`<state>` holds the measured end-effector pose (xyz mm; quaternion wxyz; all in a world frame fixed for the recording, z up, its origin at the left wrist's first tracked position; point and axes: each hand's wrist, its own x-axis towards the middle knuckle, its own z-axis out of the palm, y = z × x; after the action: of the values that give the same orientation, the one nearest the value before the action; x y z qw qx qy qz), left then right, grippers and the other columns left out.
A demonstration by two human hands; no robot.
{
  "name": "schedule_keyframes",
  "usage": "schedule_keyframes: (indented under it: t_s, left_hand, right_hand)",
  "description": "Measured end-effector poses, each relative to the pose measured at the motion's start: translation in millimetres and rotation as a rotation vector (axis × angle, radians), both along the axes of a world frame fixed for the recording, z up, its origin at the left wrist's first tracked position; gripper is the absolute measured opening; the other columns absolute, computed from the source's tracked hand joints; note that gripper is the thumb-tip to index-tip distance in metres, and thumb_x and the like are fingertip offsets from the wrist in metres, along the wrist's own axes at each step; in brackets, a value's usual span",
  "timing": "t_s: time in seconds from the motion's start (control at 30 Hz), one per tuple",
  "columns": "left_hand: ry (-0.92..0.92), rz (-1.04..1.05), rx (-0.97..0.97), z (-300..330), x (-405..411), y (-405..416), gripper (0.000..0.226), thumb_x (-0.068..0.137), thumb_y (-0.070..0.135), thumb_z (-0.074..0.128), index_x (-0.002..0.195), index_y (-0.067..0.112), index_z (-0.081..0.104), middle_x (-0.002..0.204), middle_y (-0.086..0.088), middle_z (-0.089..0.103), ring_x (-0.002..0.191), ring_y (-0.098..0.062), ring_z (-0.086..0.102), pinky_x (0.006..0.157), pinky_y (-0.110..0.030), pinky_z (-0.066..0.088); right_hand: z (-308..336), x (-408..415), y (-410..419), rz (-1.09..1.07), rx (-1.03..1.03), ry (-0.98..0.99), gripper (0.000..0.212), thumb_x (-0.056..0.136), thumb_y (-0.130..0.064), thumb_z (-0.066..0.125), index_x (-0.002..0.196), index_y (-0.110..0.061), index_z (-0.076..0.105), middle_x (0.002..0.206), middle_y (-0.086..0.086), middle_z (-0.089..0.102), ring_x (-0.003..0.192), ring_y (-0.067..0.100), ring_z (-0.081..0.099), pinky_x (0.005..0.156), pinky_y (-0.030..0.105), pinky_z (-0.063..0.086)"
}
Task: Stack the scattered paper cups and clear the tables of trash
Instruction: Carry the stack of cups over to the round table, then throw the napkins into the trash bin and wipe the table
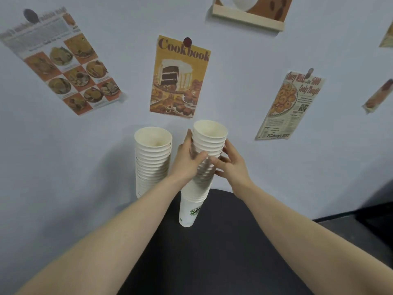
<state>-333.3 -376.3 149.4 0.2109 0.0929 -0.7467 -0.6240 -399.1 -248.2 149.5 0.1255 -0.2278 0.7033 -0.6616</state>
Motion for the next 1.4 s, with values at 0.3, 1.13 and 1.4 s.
schedule_keyframes:
  t_s: [0.3, 1.13, 1.4]
  left_hand:
    - [-0.083, 0.033, -0.063, -11.9, 10.4, 0.3, 0.079, 0.095, 0.028, 0.058, 0.153, 0.024, 0.005, 0.156, -0.004, 0.021, 0.142, -0.017, 0.025, 0.102, -0.023, 0.02]
    - [-1.02, 0.37, -0.828, 25.5, 453.0, 98.6, 0.036, 0.1, 0.04, 0.036, 0.125, 0.02, 0.053, 0.129, -0.004, 0.053, 0.117, -0.027, 0.053, 0.092, -0.037, 0.041]
    - [-1.192, 0.691, -0.646, 32.7, 623.5, 183.8, 0.034, 0.101, 0.031, 0.035, 0.127, 0.018, 0.051, 0.131, -0.002, 0.052, 0.12, -0.024, 0.049, 0.093, -0.037, 0.043]
  right_hand:
    - [6.5, 14.0, 14.1, -0.081, 0.16, -0.081, 0.076, 0.087, -0.013, 0.068, 0.148, -0.035, 0.028, 0.147, -0.006, 0.04, 0.123, 0.019, 0.049, 0.094, 0.041, 0.047]
    - [62.7, 340.1, 57.5, 1.001, 1.179, 0.999, 0.03, 0.095, -0.049, 0.041, 0.12, -0.034, 0.051, 0.119, -0.013, 0.054, 0.109, 0.012, 0.052, 0.094, 0.032, 0.043]
    - [64.2, 487.0, 51.6, 1.341, 1.006, 1.246, 0.046, 0.094, -0.054, 0.043, 0.138, -0.043, 0.036, 0.143, -0.016, 0.043, 0.128, 0.01, 0.044, 0.104, 0.032, 0.037]
